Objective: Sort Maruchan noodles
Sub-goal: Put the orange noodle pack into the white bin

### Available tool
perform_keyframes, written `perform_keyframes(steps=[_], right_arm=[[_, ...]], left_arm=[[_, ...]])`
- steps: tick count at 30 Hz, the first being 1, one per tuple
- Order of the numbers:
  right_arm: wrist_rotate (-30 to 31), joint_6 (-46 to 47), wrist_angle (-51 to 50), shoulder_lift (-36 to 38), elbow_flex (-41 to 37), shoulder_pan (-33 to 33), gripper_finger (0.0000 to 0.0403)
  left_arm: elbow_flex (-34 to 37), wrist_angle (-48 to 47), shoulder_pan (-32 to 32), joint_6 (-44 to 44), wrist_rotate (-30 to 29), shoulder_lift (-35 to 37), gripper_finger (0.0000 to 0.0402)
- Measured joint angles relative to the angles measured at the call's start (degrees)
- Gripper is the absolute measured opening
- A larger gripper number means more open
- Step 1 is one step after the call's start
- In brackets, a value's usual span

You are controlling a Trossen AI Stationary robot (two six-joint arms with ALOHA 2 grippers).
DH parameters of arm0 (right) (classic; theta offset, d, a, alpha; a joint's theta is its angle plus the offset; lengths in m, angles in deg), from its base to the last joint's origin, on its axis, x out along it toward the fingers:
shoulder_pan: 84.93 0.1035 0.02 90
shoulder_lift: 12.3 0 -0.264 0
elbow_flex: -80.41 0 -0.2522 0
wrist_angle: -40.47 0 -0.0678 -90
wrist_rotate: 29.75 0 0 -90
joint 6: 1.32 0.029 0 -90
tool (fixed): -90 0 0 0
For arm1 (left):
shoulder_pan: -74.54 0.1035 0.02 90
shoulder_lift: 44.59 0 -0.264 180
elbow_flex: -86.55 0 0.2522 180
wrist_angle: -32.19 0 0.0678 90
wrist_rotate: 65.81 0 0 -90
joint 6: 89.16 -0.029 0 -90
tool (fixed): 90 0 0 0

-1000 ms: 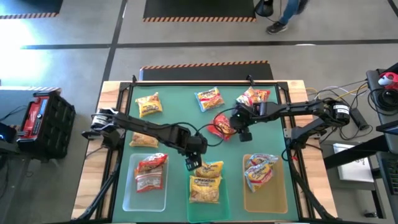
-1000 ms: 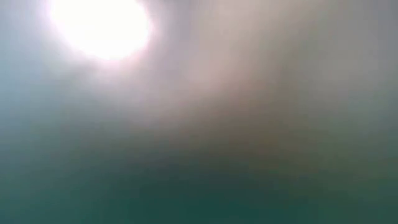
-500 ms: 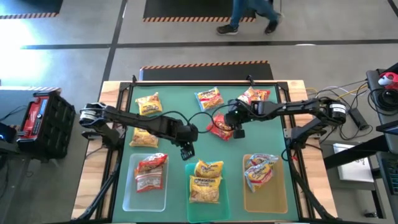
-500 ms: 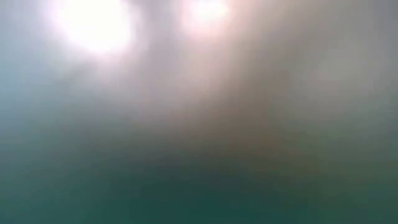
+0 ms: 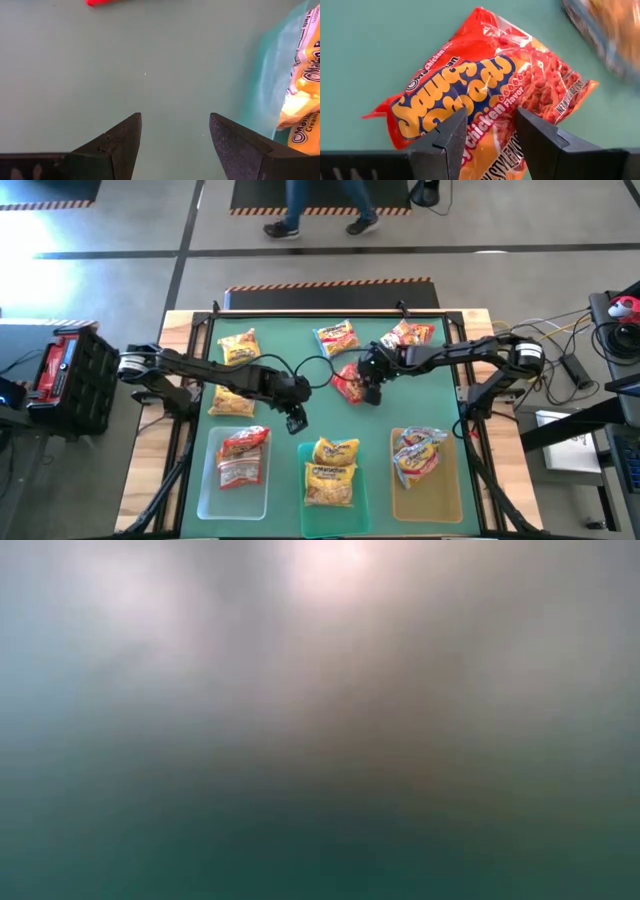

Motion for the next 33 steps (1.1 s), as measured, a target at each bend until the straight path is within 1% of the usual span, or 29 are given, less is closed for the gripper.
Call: perform_keyframes(steps=[5,6,8,10,11,14,17,18,19,21,25,33], right_arm=[[0.0,31.5,3.2,-0.1,-0.1,0.0,0.016],[-0.1,35.7,4.4,-0.1,-0.2,0.0,0.016],[-1.1,39.9,7.4,0.0,-0.3,0.0,0.016],[-3.9,39.8,9.4,0.7,-0.5,0.1,0.016],[-5.7,37.8,10.0,1.4,-0.5,0.0,0.016],[-9.5,24.7,8.8,3.7,0.1,0.0,0.016],[-9.8,9.2,5.8,5.0,0.5,0.2,0.016],[-9.6,5.5,5.5,5.1,0.5,0.2,0.016],[-9.4,3.7,5.7,5.2,0.5,0.2,0.016],[-8.8,5.1,5.7,4.8,0.6,0.2,0.016],[-5.8,14.3,4.6,3.6,0.5,0.1,0.016],[-4.3,16.4,4.8,-0.4,-0.7,1.1,0.016]], left_arm=[[0.3,1.3,0.0,0.4,0.4,0.0,0.0217],[0.4,1.5,0.0,0.7,0.4,0.0,0.0217],[0.7,1.7,0.0,1.6,0.5,0.0,0.0217],[1.0,2.5,0.0,2.1,0.8,0.0,0.0217],[1.1,2.6,0.0,2.3,0.9,0.0,0.0217],[1.4,3.1,0.0,2.5,1.2,0.0,0.0217],[1.7,4.1,0.0,2.2,1.2,0.0,0.0217],[1.9,4.5,0.0,2.0,1.2,0.0,0.0217],[2.0,5.1,0.0,1.9,1.2,0.0,0.0217],[2.2,5.6,0.0,2.0,1.2,0.0,0.0217],[2.6,5.6,0.2,2.4,1.0,0.0,0.0217],[2.6,5.8,3.3,-0.5,0.9,0.0,0.0217]])
